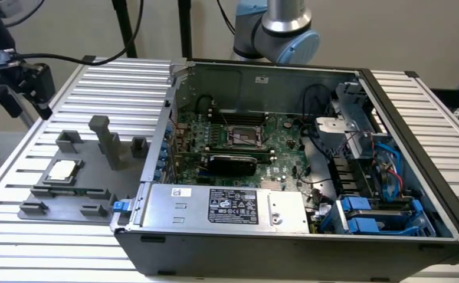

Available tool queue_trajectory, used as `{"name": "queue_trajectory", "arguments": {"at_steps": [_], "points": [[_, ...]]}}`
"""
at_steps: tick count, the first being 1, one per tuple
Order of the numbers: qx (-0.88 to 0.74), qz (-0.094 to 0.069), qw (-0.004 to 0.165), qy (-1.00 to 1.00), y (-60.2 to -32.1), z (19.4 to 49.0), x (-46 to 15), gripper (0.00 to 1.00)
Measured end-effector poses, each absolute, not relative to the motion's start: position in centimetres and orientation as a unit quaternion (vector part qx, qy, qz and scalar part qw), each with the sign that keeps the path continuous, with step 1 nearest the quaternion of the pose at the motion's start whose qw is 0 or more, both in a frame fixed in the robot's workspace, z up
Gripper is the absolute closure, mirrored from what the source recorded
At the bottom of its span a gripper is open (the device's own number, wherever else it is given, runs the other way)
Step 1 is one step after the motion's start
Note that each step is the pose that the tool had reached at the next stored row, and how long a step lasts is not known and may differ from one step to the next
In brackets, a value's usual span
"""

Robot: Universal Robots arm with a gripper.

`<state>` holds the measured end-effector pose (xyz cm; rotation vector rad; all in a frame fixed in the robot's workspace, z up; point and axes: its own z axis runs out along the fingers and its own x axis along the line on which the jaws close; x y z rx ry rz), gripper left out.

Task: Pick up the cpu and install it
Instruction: 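Pick up the cpu and move it towards the insertion slot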

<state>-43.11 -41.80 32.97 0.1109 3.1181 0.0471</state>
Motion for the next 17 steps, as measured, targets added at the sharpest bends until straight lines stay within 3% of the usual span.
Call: {"name": "queue_trajectory", "arguments": {"at_steps": [17], "points": [[0.036,0.015,0.011,0.999,-42.6,29.9,-43.1,0.4]]}}
